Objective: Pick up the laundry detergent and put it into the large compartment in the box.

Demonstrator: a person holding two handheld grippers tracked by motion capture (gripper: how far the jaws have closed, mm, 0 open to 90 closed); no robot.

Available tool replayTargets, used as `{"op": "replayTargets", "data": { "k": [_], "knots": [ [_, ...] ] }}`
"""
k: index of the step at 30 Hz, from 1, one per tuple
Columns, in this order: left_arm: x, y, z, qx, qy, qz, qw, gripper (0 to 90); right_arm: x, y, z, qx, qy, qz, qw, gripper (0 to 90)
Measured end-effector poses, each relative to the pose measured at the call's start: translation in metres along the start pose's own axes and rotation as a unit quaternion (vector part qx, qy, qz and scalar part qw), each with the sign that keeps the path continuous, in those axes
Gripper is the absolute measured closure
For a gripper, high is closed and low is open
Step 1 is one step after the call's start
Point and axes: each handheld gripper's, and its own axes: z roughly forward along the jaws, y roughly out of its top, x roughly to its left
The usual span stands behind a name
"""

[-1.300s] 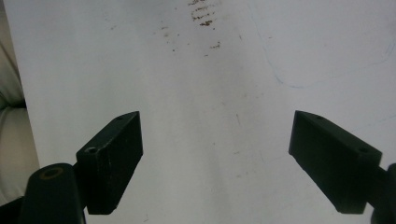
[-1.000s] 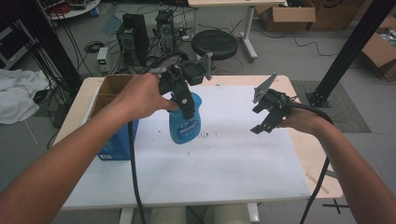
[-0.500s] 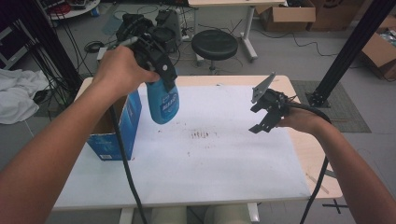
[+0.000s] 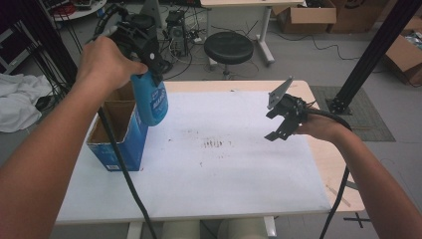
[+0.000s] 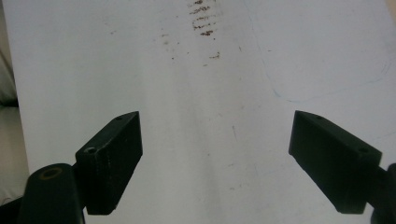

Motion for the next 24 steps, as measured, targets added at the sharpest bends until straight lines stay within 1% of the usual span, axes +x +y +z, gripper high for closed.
{"op": "replayTargets", "data": {
  "k": [2, 4, 5, 8, 9, 10, 13, 14, 15, 16, 18, 19, 20, 21, 22, 23, 24],
  "knots": [
    [0.008, -0.001, -0.003, -0.002, 0.000, -0.019, 0.9998, 37.8, 0.000, -0.001, -0.001, -0.002, -0.001, 0.000, 1.0000, 17.1],
    [0.015, -0.002, -0.006, 0.000, 0.003, -0.032, 0.9995, 37.8, -0.001, -0.002, -0.002, -0.003, -0.001, 0.001, 1.0000, 17.1],
    [0.019, -0.002, -0.008, 0.001, 0.005, -0.037, 0.9993, 37.8, -0.001, -0.002, -0.002, -0.003, -0.004, -0.002, 1.0000, 17.1],
    [0.027, -0.003, -0.010, 0.002, 0.011, -0.052, 0.9986, 37.8, -0.001, -0.003, -0.002, -0.006, -0.004, -0.001, 1.0000, 17.1],
    [0.033, -0.004, -0.011, 0.001, 0.012, -0.065, 0.9978, 37.8, -0.002, -0.004, -0.002, -0.005, -0.004, 0.000, 1.0000, 17.1],
    [0.033, -0.004, -0.011, 0.001, 0.012, -0.065, 0.9978, 37.8, -0.002, -0.004, -0.002, -0.005, -0.004, 0.000, 1.0000, 17.1],
    [0.042, -0.005, -0.010, 0.000, 0.013, -0.086, 0.9962, 37.9, -0.002, -0.004, -0.001, -0.006, -0.003, 0.000, 1.0000, 17.1],
    [0.045, -0.006, -0.010, 0.000, 0.013, -0.090, 0.9958, 37.8, -0.002, -0.005, 0.000, -0.006, -0.002, 0.000, 1.0000, 17.1],
    [0.050, -0.007, -0.007, 0.002, 0.020, -0.093, 0.9955, 37.9, -0.002, -0.005, 0.001, -0.006, -0.002, 0.000, 1.0000, 17.1],
    [0.050, -0.007, -0.007, 0.002, 0.020, -0.093, 0.9955, 37.8, -0.002, -0.005, 0.001, -0.006, -0.002, 0.000, 1.0000, 17.1],
    [0.055, -0.008, -0.004, 0.002, 0.024, -0.102, 0.9945, 37.8, -0.002, -0.006, 0.001, -0.006, -0.001, 0.000, 1.0000, 17.1],
    [0.061, -0.009, -0.002, 0.002, 0.028, -0.111, 0.9934, 37.9, -0.004, -0.007, 0.002, -0.006, -0.001, 0.002, 1.0000, 17.1],
    [0.061, -0.009, -0.002, 0.002, 0.028, -0.111, 0.9934, 37.9, -0.004, -0.007, 0.002, -0.006, -0.001, 0.002, 1.0000, 17.1],
    [0.067, -0.011, 0.000, 0.001, 0.031, -0.121, 0.9921, 37.9, -0.004, -0.007, 0.003, -0.006, 0.000, 0.002, 1.0000, 17.1],
    [0.067, -0.011, 0.000, 0.001, 0.031, -0.121, 0.9921, 37.8, -0.004, -0.007, 0.003, -0.006, 0.000, 0.002, 1.0000, 17.1],
    [0.072, -0.013, 0.001, 0.000, 0.031, -0.128, 0.9913, 37.9, -0.004, -0.008, 0.004, -0.003, 0.001, 0.003, 1.0000, 17.1],
    [0.072, -0.013, 0.001, 0.000, 0.031, -0.128, 0.9913, 37.9, -0.004, -0.008, 0.004, -0.003, 0.001, 0.003, 1.0000, 17.1]
  ]
}}
